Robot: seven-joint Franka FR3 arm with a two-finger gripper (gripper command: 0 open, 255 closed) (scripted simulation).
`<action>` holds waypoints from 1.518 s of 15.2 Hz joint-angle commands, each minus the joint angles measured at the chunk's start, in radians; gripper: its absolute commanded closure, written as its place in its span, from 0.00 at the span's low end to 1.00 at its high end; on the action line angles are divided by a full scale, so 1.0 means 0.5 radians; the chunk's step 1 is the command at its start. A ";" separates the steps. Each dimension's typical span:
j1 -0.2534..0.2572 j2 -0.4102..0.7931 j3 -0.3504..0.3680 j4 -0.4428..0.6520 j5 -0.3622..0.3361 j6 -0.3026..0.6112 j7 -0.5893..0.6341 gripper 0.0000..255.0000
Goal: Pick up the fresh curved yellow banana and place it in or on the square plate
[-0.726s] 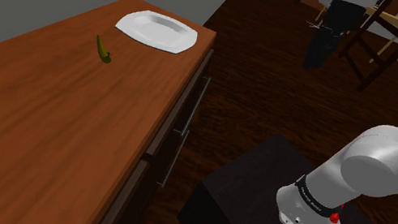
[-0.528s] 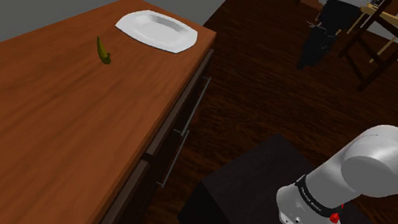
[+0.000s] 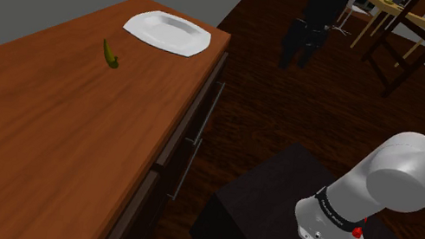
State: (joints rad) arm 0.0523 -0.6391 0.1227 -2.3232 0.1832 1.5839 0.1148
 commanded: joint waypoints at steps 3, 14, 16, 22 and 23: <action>0.036 0.191 0.159 0.127 0.060 0.115 0.185 0.00; 0.092 0.884 0.556 0.699 -0.033 0.344 0.727 0.00; 0.110 1.034 0.617 0.838 -0.096 0.362 0.837 0.00; 0.227 1.532 0.751 1.339 -0.363 0.342 1.175 0.00; 0.260 1.622 0.762 1.439 -0.415 0.325 1.229 0.00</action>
State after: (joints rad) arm 0.1685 0.1257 0.4975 -1.6567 0.0030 1.7562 0.7018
